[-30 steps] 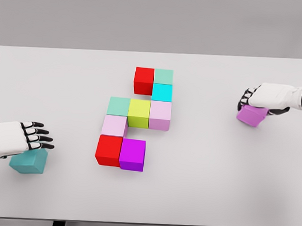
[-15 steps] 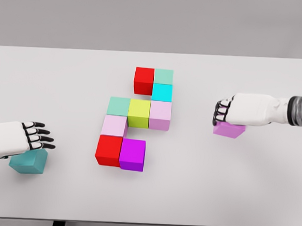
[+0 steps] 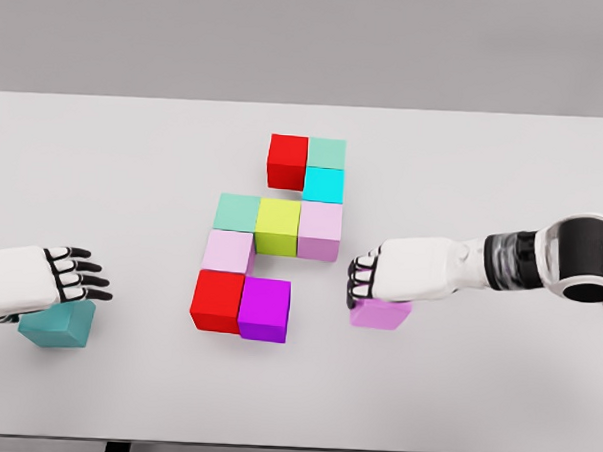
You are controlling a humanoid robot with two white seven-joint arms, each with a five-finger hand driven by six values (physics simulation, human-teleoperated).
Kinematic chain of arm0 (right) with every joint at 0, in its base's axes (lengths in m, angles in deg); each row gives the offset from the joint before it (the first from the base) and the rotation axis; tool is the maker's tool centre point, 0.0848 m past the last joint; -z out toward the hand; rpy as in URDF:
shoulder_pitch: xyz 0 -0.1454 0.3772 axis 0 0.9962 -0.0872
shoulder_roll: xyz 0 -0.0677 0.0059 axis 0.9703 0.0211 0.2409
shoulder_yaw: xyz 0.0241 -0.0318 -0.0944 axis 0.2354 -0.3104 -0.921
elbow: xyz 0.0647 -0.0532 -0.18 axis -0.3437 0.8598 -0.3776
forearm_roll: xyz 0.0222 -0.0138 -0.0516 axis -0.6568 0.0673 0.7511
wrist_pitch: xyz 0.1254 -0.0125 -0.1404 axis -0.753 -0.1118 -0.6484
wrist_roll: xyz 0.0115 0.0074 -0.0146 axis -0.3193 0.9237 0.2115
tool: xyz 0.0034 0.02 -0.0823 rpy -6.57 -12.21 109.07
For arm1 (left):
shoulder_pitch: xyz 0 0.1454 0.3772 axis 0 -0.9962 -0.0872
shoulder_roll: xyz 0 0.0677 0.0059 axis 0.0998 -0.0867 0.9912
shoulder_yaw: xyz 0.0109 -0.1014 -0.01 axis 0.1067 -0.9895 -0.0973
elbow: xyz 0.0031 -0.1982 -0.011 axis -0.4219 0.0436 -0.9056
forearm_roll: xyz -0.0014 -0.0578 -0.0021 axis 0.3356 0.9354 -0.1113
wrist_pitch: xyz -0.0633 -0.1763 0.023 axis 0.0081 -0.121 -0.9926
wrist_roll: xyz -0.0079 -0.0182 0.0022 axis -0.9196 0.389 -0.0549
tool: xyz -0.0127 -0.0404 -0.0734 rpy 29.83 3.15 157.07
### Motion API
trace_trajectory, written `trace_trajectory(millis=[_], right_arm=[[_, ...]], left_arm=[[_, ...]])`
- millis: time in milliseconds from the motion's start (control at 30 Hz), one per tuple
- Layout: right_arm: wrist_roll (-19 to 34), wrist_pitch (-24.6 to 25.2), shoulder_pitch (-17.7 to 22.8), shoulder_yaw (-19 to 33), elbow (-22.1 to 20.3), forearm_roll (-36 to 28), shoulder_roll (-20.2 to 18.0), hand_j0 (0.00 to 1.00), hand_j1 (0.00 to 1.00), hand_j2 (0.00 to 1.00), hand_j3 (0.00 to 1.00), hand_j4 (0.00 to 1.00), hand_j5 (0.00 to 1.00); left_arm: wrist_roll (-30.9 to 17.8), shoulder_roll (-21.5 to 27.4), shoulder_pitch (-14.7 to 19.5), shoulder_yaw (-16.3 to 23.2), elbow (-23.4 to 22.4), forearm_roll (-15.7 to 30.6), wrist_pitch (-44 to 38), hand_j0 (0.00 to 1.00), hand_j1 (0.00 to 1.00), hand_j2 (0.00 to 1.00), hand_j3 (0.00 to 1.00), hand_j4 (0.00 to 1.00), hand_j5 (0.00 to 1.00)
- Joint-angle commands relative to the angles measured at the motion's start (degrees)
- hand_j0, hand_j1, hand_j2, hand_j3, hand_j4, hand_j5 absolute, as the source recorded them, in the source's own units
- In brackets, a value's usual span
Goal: Assemble the squares on the desktop into the number 2
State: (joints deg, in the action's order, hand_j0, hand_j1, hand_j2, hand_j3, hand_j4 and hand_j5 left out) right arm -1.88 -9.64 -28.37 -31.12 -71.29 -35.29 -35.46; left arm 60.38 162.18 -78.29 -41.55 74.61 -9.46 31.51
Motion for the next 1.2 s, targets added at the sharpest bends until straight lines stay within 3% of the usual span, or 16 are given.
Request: trace_trajectory(millis=[0, 100, 200, 233, 433, 533, 633, 833, 1000, 1067, 1167], right_arm=[[0.0, 0.2, 0.0, -0.2, 0.0, -0.2, 1.1, 0.51, 0.51, 0.51, 0.51, 0.51, 0.51], [0.0, 0.2, 0.0, -0.2, 0.0, -0.2, 1.1, 0.55, 0.55, 0.55, 0.55, 0.55, 0.55], [-0.1, 0.2, 0.0, -0.2, 0.0, -0.1, 1.0, 0.88, 0.88, 0.88, 0.88, 0.88, 0.88], [-0.1, 0.2, 0.1, -0.2, 0.0, -0.1, 0.9, 0.89, 0.89, 0.89, 0.89, 0.89, 0.89], [-0.1, 0.2, 0.1, -0.2, 0.0, -0.2, 0.9, 0.9, 0.9, 0.9, 0.9, 0.9, 0.9], [-0.2, 0.2, 0.1, 0.3, 0.0, -0.6, 0.4, 0.99, 0.99, 0.99, 0.99, 0.99, 0.99], [-0.6, 0.2, 0.1, 0.6, 0.0, -0.7, 0.0, 0.99, 0.99, 0.99, 0.99, 0.99, 0.99], [-0.4, 0.2, 0.1, 5.9, 0.0, -6.7, -2.2, 0.99, 0.99, 0.99, 0.99, 0.99, 0.99], [-0.5, 0.2, 0.2, 9.3, 1.1, -11.8, -9.0, 1.0, 1.0, 1.0, 1.0, 1.0, 1.0], [-0.8, 0.2, 0.2, 9.7, 3.7, -11.9, -12.0, 1.0, 1.0, 1.0, 1.0, 1.0, 1.0], [-0.6, 0.2, 0.1, 7.4, 6.1, -11.6, -13.5, 1.0, 1.0, 1.0, 1.0, 1.0, 1.0]], left_arm=[[-0.1, 0.1, 0.0, 0.1, 0.0, 0.3, 0.0, 1.0, 1.0, 1.0, 1.0, 1.0, 1.0], [-0.1, 0.1, -0.1, 0.0, 0.0, 0.2, 0.0, 1.0, 1.0, 1.0, 1.0, 1.0, 1.0], [-0.1, 0.3, -0.2, 0.0, 0.0, 0.1, 0.0, 1.0, 1.0, 1.0, 1.0, 1.0, 1.0], [-0.1, 0.3, -0.2, 0.1, 0.0, 0.2, 0.0, 1.0, 1.0, 1.0, 1.0, 1.0, 1.0], [-0.1, 0.6, -1.0, 0.0, 0.0, 0.2, 0.0, 1.0, 1.0, 1.0, 1.0, 1.0, 1.0], [-0.1, 0.8, -1.7, 0.0, 0.0, 0.1, 0.0, 1.0, 1.0, 1.0, 1.0, 1.0, 1.0], [-0.1, 0.8, -1.8, 0.0, 0.0, 0.2, 0.0, 1.0, 1.0, 1.0, 1.0, 1.0, 1.0], [-0.1, 0.5, -2.0, 0.0, 0.0, 0.2, 0.0, 1.0, 1.0, 1.0, 1.0, 1.0, 1.0], [-0.1, 0.3, -2.5, 0.1, 0.1, 0.2, 0.0, 1.0, 1.0, 1.0, 1.0, 1.0, 1.0], [-0.1, 0.2, -2.6, 0.1, 0.0, 0.2, 0.0, 1.0, 1.0, 1.0, 1.0, 1.0, 1.0], [-0.2, 0.1, -2.6, 0.1, 0.1, 0.2, 0.0, 0.87, 0.87, 0.87, 0.87, 0.87, 0.87]])
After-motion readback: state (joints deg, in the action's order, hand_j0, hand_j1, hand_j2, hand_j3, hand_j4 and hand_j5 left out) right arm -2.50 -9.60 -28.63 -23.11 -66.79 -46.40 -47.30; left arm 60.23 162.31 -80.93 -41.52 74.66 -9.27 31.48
